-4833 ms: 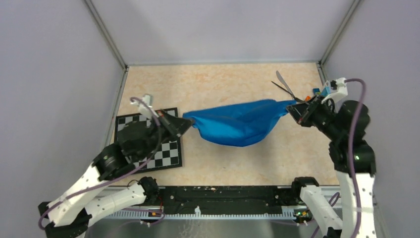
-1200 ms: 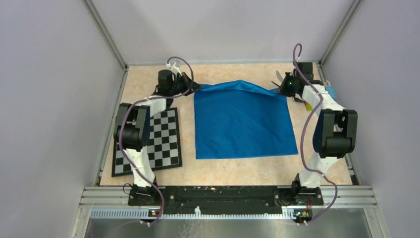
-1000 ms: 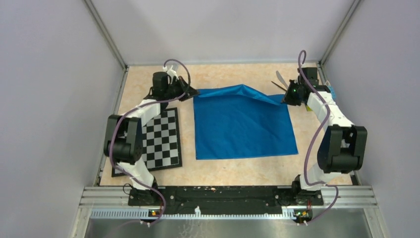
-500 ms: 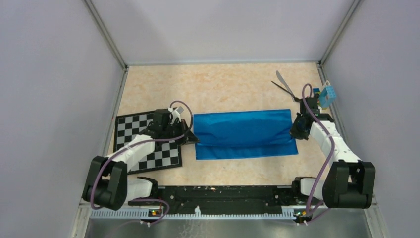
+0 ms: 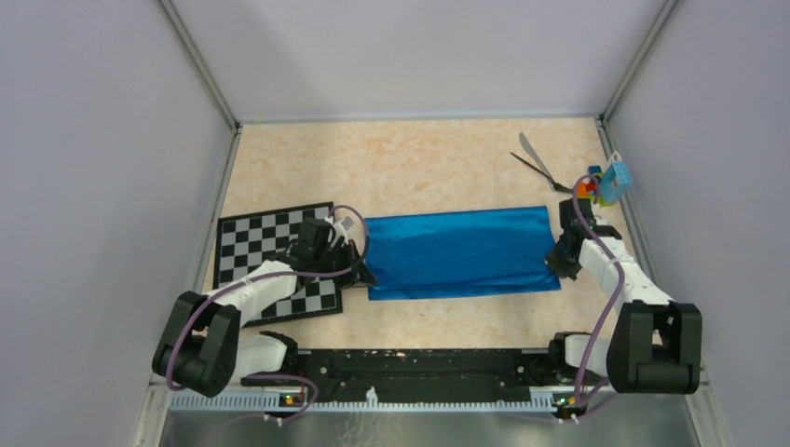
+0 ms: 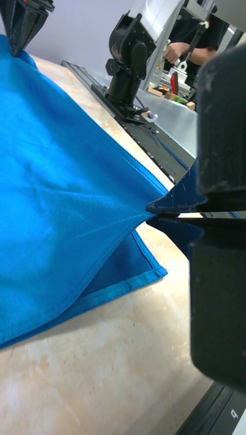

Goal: Fold the napkin into a case and place the utensils inside
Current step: Fold and flatten the napkin at the center of the board.

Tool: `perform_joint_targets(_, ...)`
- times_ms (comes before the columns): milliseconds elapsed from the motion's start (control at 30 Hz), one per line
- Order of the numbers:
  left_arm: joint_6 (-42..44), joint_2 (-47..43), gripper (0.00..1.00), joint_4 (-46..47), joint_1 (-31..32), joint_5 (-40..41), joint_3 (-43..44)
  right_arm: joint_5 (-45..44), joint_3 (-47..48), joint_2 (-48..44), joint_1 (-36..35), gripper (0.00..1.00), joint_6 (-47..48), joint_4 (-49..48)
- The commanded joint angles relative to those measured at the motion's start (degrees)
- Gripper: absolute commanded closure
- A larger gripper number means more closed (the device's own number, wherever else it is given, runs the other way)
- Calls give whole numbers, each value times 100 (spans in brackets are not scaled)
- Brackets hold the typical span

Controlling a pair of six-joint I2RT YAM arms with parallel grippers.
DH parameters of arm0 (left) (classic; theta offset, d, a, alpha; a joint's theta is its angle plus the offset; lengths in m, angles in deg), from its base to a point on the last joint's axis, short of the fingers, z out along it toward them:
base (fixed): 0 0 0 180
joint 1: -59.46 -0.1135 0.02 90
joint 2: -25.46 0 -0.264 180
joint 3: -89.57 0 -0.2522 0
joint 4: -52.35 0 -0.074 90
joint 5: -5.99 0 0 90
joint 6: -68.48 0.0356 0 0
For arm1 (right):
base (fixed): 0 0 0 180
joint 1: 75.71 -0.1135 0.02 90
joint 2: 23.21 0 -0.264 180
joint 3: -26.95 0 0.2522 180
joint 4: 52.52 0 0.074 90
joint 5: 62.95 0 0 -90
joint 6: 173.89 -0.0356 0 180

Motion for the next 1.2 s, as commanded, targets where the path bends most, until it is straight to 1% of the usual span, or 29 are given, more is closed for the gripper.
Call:
perform_joint_targets(0,28,209,100,130,19,359,-43,-148,-75,257,24,100,-76,-497)
perform_joint_targets(133,60,326,100,118,20,521,-95,-166,-134,388,28,100,-30,-660)
perform_joint_targets(433,57,393,100,26,19,668,-158,-6,-307,293,28,100,-46,-730)
perform_joint_targets(600,81,321,100,-32,23,715,-153,86,-343,-56,28,100,-140,-543)
perform_joint_targets(700,83,342,100,-21,23,708,-172,140,-504,-195,27,100,-160,-618)
perform_joint_targets(933,88,398,100,30,25,636,-232,236,-587,2,23,100,-146,-788)
perform_joint_targets(1167,69,421,100,68,26,645,-240,227,-618,4,28,100,-128,-856)
